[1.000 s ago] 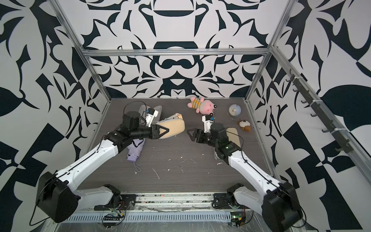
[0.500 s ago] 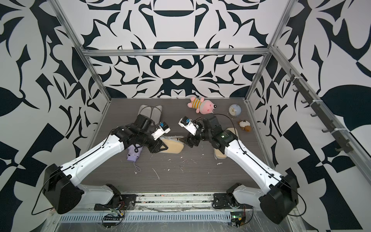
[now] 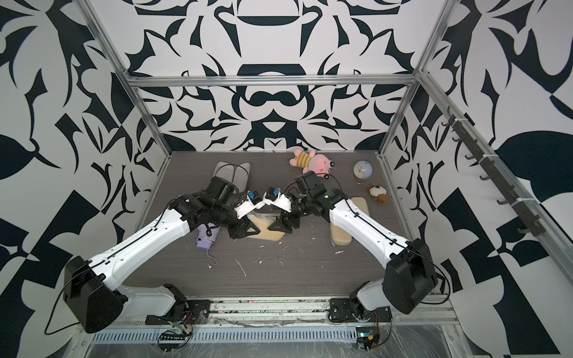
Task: Put umbrellas into zippered umbrella sleeves
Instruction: Adjust the umbrella sleeve.
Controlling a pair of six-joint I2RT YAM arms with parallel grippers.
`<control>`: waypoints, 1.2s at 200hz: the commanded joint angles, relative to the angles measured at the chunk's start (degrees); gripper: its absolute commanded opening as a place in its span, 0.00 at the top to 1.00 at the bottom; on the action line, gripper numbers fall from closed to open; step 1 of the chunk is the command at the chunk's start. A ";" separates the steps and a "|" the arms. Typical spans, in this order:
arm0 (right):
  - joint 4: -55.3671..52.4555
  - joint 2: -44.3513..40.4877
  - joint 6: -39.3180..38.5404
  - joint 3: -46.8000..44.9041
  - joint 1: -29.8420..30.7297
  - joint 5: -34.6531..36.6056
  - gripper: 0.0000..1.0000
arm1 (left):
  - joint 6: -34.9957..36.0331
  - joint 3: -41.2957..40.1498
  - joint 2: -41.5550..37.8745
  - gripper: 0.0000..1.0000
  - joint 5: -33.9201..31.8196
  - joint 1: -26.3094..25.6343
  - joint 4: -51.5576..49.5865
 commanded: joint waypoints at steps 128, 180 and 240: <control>5.37 2.32 8.27 -8.00 1.87 -8.37 0.26 | 3.40 3.81 -6.25 1.00 2.67 1.83 8.73; 7.11 2.52 12.00 -6.85 1.97 -11.15 0.26 | 5.74 6.78 -3.62 1.00 4.43 1.94 7.66; 23.45 4.22 21.71 -12.50 4.23 -16.62 0.81 | -9.35 9.40 -1.37 0.86 15.28 9.04 19.63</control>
